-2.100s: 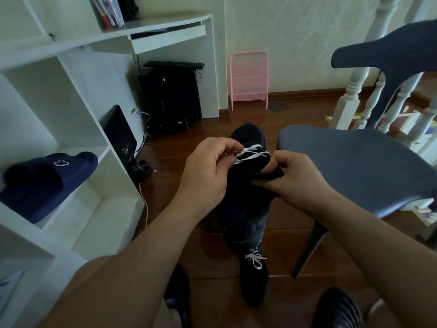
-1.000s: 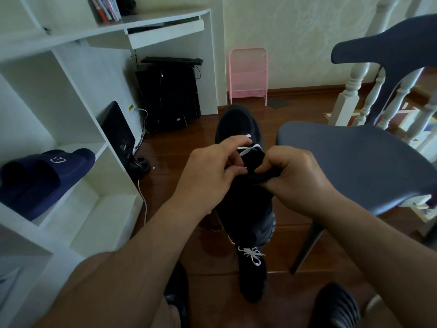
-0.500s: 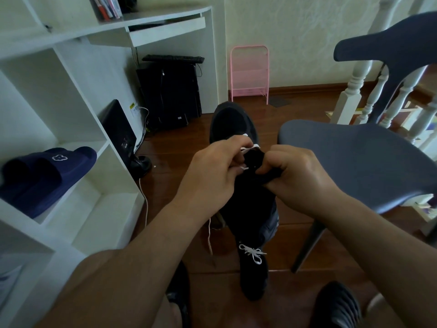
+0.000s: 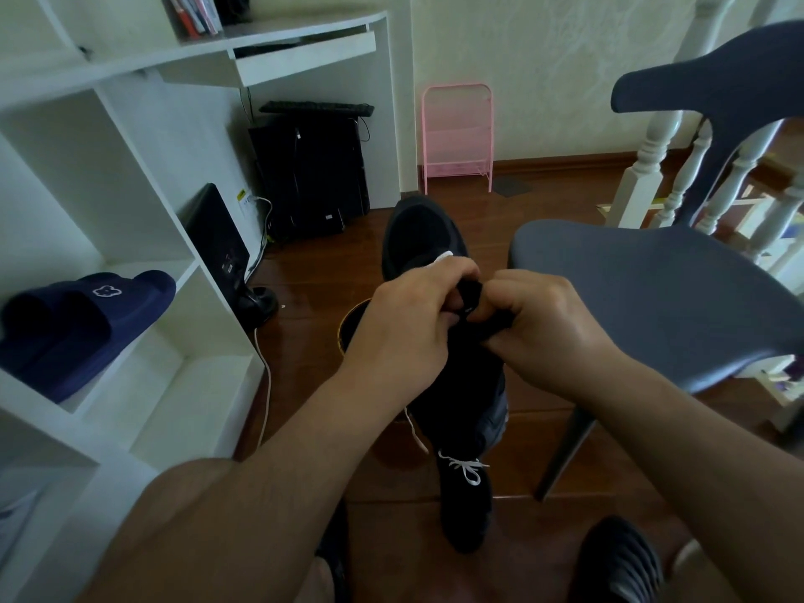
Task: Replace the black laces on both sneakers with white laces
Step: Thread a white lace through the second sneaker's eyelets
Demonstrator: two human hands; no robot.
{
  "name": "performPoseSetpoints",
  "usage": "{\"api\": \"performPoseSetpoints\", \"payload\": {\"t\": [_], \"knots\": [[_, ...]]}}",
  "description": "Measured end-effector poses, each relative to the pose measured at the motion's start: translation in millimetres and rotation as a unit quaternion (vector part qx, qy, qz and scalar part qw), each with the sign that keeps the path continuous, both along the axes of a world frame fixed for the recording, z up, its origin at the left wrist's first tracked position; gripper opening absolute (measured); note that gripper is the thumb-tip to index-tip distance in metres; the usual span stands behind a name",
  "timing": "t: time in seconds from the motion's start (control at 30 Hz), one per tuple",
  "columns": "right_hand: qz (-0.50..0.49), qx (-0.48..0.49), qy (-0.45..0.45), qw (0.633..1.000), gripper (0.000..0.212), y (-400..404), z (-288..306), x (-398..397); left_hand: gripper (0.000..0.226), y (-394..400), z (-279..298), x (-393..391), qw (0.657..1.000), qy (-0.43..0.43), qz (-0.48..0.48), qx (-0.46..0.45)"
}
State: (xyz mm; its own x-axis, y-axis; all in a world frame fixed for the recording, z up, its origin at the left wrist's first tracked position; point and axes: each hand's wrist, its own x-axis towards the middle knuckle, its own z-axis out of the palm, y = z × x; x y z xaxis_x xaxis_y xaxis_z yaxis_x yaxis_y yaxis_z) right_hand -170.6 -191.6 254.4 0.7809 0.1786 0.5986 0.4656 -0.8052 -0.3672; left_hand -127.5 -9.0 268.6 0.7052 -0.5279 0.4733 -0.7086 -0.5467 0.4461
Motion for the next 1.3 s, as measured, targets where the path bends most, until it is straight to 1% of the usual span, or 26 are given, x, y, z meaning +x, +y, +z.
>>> {"api": "performPoseSetpoints", "payload": {"t": [0.13, 0.2, 0.27, 0.33, 0.43, 0.53, 0.57, 0.63, 0.7, 0.77, 0.8, 0.87, 0.93, 1.0, 1.07, 1.13, 1.2, 1.23, 1.3], "knots": [[-0.001, 0.011, -0.007, 1.000, 0.025, -2.5, 0.6, 0.1, 0.046, 5.4, -2.5, 2.5, 0.989, 0.111, -0.015, -0.093], [0.002, 0.007, -0.007, 1.000, 0.023, -1.4, 0.9, 0.5, 0.040, 6.5, -3.4, 5.4, 0.986, 0.126, -0.020, -0.104], [0.009, -0.004, -0.008, 1.000, 0.023, 1.4, 0.2, 0.2, 0.031, 6.1, -3.8, 7.0, 0.989, 0.117, -0.013, -0.088], [0.012, -0.011, -0.012, 1.000, 0.023, 4.1, -0.2, -0.3, 0.027, 5.4, -4.2, 7.4, 0.993, 0.086, -0.009, -0.078], [-0.002, -0.008, -0.016, 1.000, 0.024, 4.6, 0.9, 0.6, 0.029, 4.8, -2.4, 5.4, 0.995, 0.057, -0.025, -0.077], [-0.017, -0.008, -0.007, 1.000, 0.024, 6.1, 2.8, -1.6, 0.034, 3.9, 0.8, 6.6, 0.998, 0.011, -0.046, -0.032], [-0.026, -0.003, 0.009, 1.000, 0.024, 7.6, 3.4, -3.2, 0.036, 3.3, 1.1, 6.9, 0.999, 0.002, -0.051, -0.014], [-0.062, 0.028, 0.086, 0.994, 0.025, 10.7, 5.6, -5.6, 0.038, 2.4, -0.8, 7.4, 0.998, 0.024, -0.056, 0.015], [-0.114, 0.090, 0.192, 0.970, 0.040, 8.4, 5.5, -3.3, 0.037, 1.6, -4.6, 7.6, 0.995, 0.092, -0.040, 0.021], [-0.161, 0.159, 0.268, 0.937, 0.056, 3.6, 3.1, 1.0, 0.032, 1.5, -7.2, 8.4, 0.989, 0.147, 0.002, -0.036], [-0.174, 0.201, 0.288, 0.920, 0.056, 0.2, 1.6, 3.0, 0.029, 2.4, -5.8, 8.7, 0.983, 0.160, 0.028, -0.081], [-0.170, 0.305, 0.324, 0.879, 0.042, -7.3, -1.5, 7.0, 0.023, 5.7, -0.1, 8.7, 0.965, 0.191, 0.058, -0.172], [-0.142, 0.396, 0.363, 0.831, 0.025, -14.1, -3.4, 10.3, 0.023, 9.5, 4.6, 8.3, 0.941, 0.240, 0.049, -0.233], [-0.111, 0.451, 0.400, 0.790, 0.017, -16.9, -2.5, 11.3, 0.026, 12.4, 4.7, 8.4, 0.943, 0.240, 0.026, -0.230], [-0.077, 0.491, 0.424, 0.757, 0.021, -17.0, 0.8, 10.7, 0.029, 12.5, 2.4, 6.0, 0.953, 0.221, 0.002, -0.207], [-0.043, 0.510, 0.435, 0.741, 0.028, -17.4, 3.5, 9.6, 0.030, 11.9, -0.7, 4.4, 0.960, 0.205, -0.020, -0.187], [-0.031, 0.516, 0.430, 0.741, 0.030, -16.1, 4.3, 10.0, 0.028, 11.9, -1.9, 3.7, 0.967, 0.193, -0.037, -0.162], [-0.034, 0.520, 0.423, 0.741, 0.029, -15.7, 3.2, 10.9, 0.027, 12.1, -1.9, 3.8, 0.967, 0.187, -0.045, -0.167], [-0.047, 0.535, 0.416, 0.734, 0.025, -15.3, 0.9, 13.3, 0.026, 12.2, 3.0, 2.4, 0.958, 0.172, -0.057, -0.224]]}}
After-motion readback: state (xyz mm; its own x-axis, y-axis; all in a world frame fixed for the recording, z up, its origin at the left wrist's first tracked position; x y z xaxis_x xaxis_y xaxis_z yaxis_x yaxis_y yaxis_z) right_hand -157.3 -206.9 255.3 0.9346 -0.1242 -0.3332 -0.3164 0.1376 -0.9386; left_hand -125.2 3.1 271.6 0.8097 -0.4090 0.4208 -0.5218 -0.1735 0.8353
